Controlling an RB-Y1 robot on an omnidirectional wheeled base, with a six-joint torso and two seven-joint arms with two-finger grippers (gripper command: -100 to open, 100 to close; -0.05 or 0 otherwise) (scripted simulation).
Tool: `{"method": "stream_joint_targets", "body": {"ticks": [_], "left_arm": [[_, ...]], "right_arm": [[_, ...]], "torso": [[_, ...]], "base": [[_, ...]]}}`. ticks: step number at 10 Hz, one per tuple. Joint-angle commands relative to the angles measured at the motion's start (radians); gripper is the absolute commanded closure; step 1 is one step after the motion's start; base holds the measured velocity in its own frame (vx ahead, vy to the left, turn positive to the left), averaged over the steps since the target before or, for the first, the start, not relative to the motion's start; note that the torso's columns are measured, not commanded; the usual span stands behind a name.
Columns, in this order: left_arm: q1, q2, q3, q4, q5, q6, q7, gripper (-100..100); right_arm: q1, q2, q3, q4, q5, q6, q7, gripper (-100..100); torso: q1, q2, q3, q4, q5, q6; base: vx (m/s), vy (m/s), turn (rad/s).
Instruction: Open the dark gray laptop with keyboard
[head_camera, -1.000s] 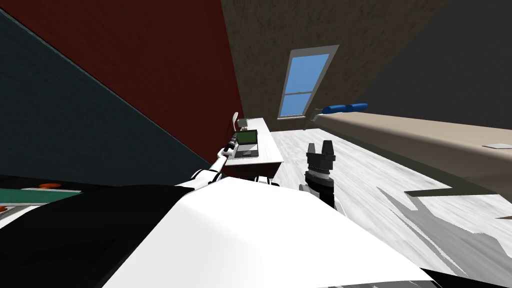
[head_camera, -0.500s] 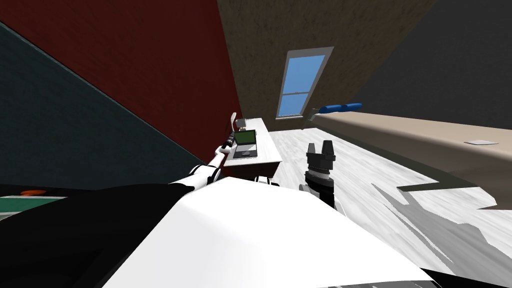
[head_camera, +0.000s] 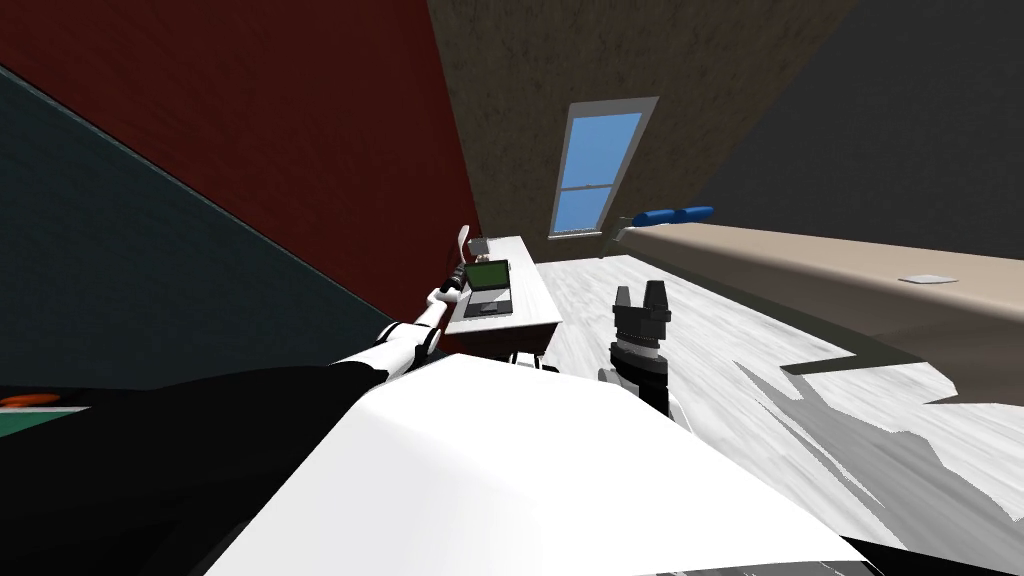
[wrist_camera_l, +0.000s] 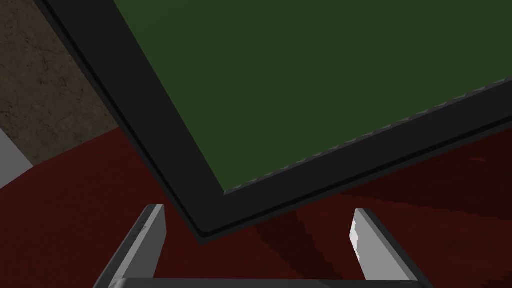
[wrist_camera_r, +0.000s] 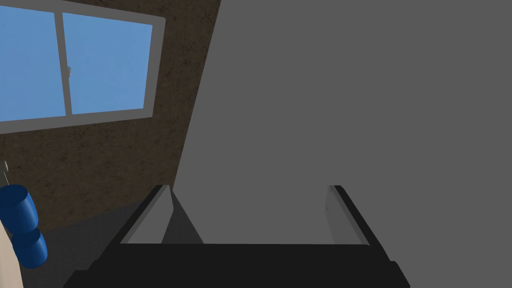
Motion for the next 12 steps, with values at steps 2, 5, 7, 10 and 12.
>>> {"method": "stream_joint_targets", "body": {"ticks": [2,5,7,10,12], "left_arm": [[-0.001,0.001,0.000,0.003,0.000,0.000,0.000,100],[0.045,-0.044,0.021,-0.001,-0.014,-0.097,-0.023,100],[0.068,-0.067,0.031,-0.002,-0.021,-0.155,-0.035,100],[0.091,-0.089,0.041,-0.004,-0.029,-0.233,-0.047,100],[0.114,-0.112,0.052,-0.006,-0.036,-0.288,-0.058,100]], "right_arm": [[0.000,0.000,0.000,0.000,0.000,0.000,0.000,0],[0.000,0.000,0.000,0.000,0.000,0.000,0.000,0],[0.000,0.000,0.000,0.000,0.000,0.000,0.000,0],[0.000,0.000,0.000,0.000,0.000,0.000,0.000,0],[0.000,0.000,0.000,0.000,0.000,0.000,0.000,0]], "torso": [[0.000,0.000,0.000,0.000,0.000,0.000],[0.000,-0.001,-0.001,0.000,0.000,0.000],[0.000,0.000,0.000,0.000,0.000,0.000],[0.000,0.001,0.001,0.000,0.000,0.000],[0.000,0.000,0.000,0.000,0.000,0.000]], "base": [[0.000,0.000,0.000],[0.019,0.004,0.047],[0.027,0.001,0.034],[0.013,0.001,0.025],[0.019,0.003,0.047]]}}
